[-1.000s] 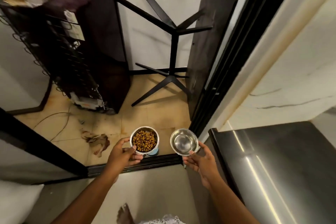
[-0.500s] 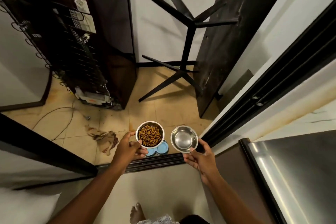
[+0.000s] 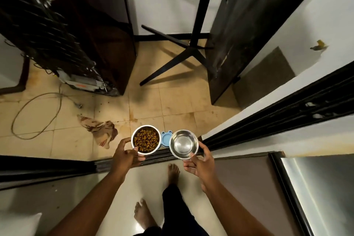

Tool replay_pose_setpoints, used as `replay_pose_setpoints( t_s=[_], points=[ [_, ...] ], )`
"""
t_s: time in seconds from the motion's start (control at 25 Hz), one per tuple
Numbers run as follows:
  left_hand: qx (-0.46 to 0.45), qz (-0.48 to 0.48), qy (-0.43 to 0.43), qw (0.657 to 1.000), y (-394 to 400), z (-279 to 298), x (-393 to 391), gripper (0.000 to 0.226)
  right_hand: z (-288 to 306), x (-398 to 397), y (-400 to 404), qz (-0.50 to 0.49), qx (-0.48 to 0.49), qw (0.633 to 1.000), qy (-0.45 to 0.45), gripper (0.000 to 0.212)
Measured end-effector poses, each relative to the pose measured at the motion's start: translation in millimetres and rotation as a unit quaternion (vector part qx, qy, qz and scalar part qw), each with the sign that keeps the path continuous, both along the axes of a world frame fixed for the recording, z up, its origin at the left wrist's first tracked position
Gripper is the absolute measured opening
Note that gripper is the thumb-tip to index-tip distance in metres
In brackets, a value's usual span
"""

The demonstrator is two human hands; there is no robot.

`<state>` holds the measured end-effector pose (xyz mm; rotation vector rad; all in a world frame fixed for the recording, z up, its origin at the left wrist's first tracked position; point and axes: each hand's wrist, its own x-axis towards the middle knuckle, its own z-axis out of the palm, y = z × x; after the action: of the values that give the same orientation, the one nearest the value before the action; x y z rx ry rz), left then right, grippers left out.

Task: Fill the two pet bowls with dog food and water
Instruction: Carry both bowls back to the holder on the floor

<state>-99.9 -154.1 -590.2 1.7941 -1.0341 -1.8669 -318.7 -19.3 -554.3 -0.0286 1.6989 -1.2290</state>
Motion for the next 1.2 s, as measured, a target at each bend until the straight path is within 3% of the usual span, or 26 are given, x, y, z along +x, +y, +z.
replay_pose_setpoints(
  t_s=[0.28,0.8,1.04,1.2],
  points=[
    [0.057,0.069,-0.015,0.996,-30,-117,-23,0.034,-128,-40,-49,0.013,0.026,0.999,-0.032,0.056],
    [0.126,0.092,-0.039,0.987,-64,-476,-65,0.037,-516,-90,-112,0.112,0.103,0.988,0.016,0.046],
    [0.099,0.108,-0.053,0.988,-67,-600,-70,0.035,-635,-95,-130,0.138,0.116,0.984,-0.001,0.048],
    [0.092,0.094,-0.037,0.991,-76,-642,-71,0.034,-684,-99,-135,0.155,0.113,0.981,0.003,0.044]
  ],
)
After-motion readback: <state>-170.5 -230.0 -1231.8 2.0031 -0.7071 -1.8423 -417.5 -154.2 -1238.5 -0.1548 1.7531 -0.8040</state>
